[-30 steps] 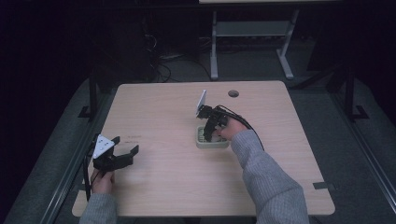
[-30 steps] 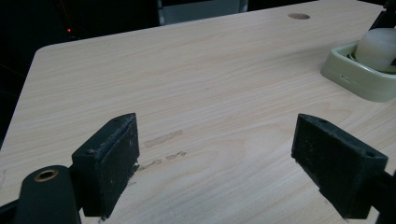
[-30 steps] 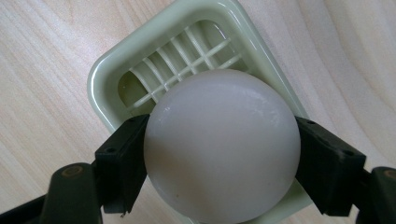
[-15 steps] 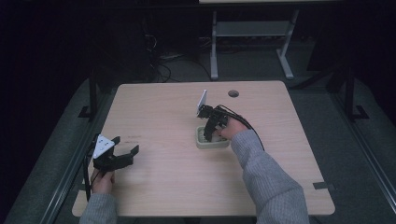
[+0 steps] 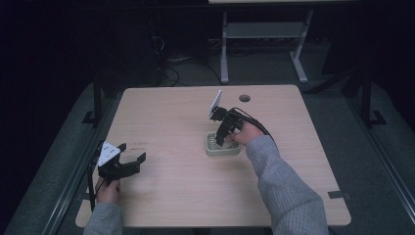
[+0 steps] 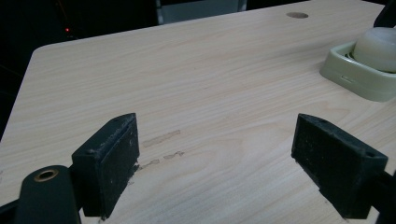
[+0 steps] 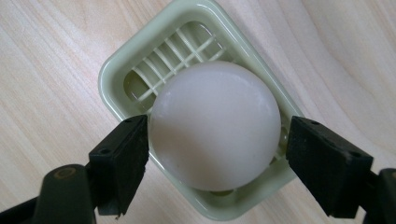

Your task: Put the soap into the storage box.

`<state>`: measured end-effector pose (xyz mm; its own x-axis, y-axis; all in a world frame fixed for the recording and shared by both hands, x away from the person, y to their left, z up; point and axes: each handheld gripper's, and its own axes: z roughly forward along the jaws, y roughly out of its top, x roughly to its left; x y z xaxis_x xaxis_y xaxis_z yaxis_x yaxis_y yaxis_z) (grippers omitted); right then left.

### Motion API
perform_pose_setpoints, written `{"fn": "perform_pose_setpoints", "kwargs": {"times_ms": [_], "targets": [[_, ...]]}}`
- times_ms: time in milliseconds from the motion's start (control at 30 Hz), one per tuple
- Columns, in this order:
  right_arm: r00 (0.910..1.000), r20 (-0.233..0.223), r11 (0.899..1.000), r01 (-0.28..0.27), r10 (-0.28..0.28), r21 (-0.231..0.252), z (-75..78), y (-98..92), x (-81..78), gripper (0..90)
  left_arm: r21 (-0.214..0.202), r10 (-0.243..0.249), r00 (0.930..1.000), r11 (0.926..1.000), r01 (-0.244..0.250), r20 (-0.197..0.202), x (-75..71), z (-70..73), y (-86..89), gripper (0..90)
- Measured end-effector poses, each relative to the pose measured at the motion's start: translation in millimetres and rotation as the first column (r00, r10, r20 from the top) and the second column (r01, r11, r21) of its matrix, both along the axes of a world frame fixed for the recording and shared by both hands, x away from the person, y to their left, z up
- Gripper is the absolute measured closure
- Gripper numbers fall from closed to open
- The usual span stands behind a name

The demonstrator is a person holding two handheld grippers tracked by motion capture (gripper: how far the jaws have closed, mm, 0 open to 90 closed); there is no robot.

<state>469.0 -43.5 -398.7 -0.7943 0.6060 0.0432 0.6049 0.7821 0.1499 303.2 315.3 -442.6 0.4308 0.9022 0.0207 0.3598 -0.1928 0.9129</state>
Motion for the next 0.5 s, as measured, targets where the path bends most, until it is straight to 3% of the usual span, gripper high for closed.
{"fn": "perform_pose_setpoints", "kwargs": {"times_ms": [500], "targets": [[0.9999, 0.003, 1.000, 0.012, -0.012, 0.018, 6.0, -8.9, -6.1, 20.1, 0.001, 0.001, 1.0000, 1.0000, -0.001, 0.000, -0.2, -0.3, -0.1, 14.8]]}}
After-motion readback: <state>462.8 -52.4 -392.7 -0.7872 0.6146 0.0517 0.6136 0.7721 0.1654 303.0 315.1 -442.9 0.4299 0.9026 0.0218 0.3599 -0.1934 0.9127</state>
